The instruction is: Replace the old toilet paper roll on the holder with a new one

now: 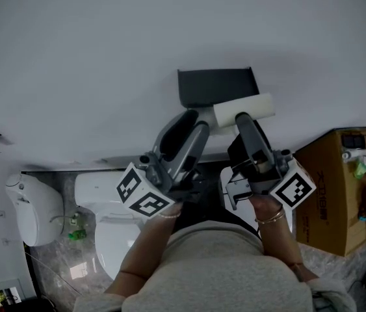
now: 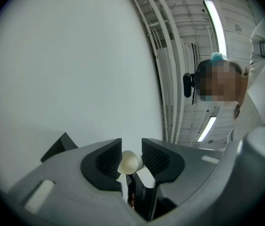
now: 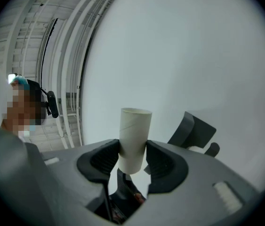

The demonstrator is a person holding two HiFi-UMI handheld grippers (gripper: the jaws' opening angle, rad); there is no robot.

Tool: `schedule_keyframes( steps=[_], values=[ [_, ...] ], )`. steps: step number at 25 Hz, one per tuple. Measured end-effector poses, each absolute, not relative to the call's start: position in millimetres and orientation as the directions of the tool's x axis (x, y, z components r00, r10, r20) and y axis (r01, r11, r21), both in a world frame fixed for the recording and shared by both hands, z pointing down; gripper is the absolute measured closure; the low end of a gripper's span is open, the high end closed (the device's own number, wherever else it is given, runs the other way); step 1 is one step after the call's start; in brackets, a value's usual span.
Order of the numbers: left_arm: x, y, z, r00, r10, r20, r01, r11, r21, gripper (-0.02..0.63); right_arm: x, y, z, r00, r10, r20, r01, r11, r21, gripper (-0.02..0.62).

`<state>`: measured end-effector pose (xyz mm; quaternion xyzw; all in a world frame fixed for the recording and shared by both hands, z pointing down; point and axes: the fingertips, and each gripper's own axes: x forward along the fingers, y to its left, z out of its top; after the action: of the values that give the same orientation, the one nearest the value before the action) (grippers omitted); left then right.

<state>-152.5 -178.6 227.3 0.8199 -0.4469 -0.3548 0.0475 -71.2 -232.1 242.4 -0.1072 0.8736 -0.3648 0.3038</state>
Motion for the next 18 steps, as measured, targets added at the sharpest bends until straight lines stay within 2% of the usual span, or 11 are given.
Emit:
schedule_keyframes(
  steps=[7,18],
  values=[
    [-147.2,-179.4,218.1,0.406,-0.743,-0.532,-0.701,-0.626,0.34,0.548,-71.7,-226.2,228.3,-0.77,-0.362,-0.525,0.09,0.753,-0.652,0.41],
    [-161.4,-198.4,228.9,0.382,-0.78,-0.495,-0.709,-0.591,0.385,0.576,-72.7,-231.0,228.2,-0.79,-0.332,-0.515,0.052,0.801,-0.597,0.41]
  ],
)
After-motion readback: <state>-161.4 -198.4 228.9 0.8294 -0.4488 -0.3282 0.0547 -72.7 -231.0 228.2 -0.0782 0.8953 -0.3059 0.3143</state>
